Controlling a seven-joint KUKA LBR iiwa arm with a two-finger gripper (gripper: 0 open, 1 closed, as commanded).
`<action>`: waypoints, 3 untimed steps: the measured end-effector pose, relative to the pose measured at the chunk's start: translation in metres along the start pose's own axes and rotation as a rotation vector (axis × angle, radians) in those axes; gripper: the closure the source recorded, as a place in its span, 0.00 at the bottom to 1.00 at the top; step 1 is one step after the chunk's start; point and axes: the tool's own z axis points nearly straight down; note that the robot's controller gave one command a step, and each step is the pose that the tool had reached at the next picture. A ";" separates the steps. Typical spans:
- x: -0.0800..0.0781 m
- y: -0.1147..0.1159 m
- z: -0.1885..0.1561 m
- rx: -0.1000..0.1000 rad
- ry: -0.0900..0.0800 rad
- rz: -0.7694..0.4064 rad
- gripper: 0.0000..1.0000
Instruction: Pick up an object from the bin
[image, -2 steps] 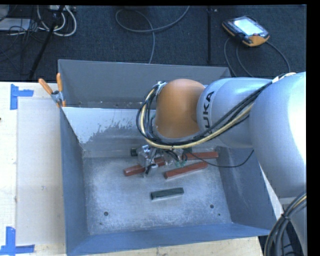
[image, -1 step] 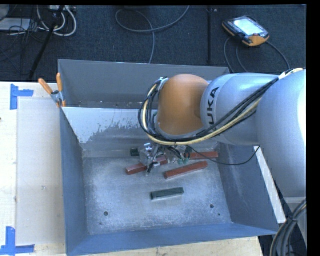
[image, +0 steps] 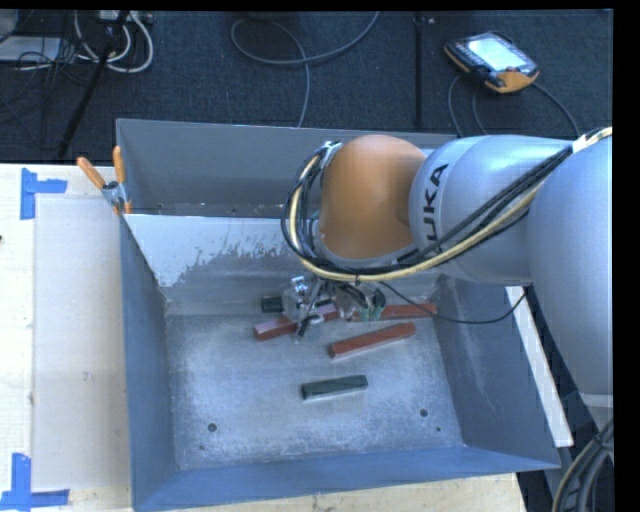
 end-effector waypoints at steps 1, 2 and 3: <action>-0.001 0.000 -0.016 0.001 -0.004 0.000 1.00; -0.001 0.000 -0.030 0.001 -0.005 0.000 1.00; -0.002 0.000 -0.040 0.001 -0.006 0.000 1.00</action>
Offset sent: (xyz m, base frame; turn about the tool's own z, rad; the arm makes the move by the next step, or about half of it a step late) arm 0.0000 0.0000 0.0229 0.0000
